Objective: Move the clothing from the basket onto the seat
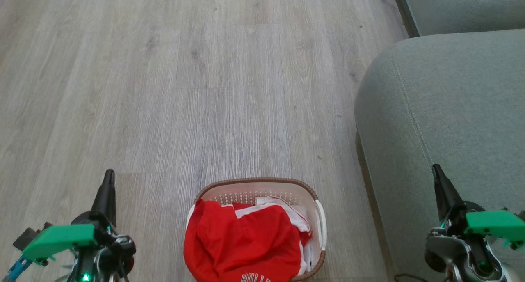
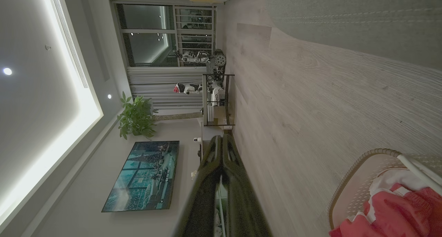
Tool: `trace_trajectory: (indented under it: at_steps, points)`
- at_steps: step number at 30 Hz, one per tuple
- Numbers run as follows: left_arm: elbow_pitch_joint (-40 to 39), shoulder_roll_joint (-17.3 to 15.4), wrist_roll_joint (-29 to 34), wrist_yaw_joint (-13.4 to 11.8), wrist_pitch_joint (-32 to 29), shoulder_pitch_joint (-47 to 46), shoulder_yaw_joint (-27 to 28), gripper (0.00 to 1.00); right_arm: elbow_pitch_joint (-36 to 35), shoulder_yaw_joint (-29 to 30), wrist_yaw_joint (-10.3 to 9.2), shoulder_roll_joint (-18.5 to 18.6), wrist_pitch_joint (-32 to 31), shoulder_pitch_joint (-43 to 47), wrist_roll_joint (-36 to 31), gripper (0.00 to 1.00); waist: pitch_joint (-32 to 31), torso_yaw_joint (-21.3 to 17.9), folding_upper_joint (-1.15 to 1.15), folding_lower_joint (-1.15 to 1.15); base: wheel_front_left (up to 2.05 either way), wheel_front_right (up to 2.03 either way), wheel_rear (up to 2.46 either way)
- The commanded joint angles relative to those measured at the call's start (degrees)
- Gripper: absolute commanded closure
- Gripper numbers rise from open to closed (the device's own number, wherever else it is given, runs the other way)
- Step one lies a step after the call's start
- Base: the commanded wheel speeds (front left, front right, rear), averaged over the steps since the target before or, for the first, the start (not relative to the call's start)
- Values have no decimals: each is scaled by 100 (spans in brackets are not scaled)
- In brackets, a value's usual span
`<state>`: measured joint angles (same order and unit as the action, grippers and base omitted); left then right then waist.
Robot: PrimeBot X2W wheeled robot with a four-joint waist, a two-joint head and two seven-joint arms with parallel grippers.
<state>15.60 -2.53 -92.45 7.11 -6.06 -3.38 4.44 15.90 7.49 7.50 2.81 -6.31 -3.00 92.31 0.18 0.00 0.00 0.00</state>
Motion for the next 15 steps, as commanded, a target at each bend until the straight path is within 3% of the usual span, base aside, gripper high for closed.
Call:
trace_trajectory:
  at_steps: [1,15]
  points:
    - [-157,-34,26,37,-41,-281,205,100,-188,-99,-1,7,-15,-318,-12,100,0,0,0,0,0,0,0]
    - [-157,-34,26,37,-41,-281,205,100,-188,-99,-1,7,-15,-318,-12,100,0,0,0,0,0,0,0]
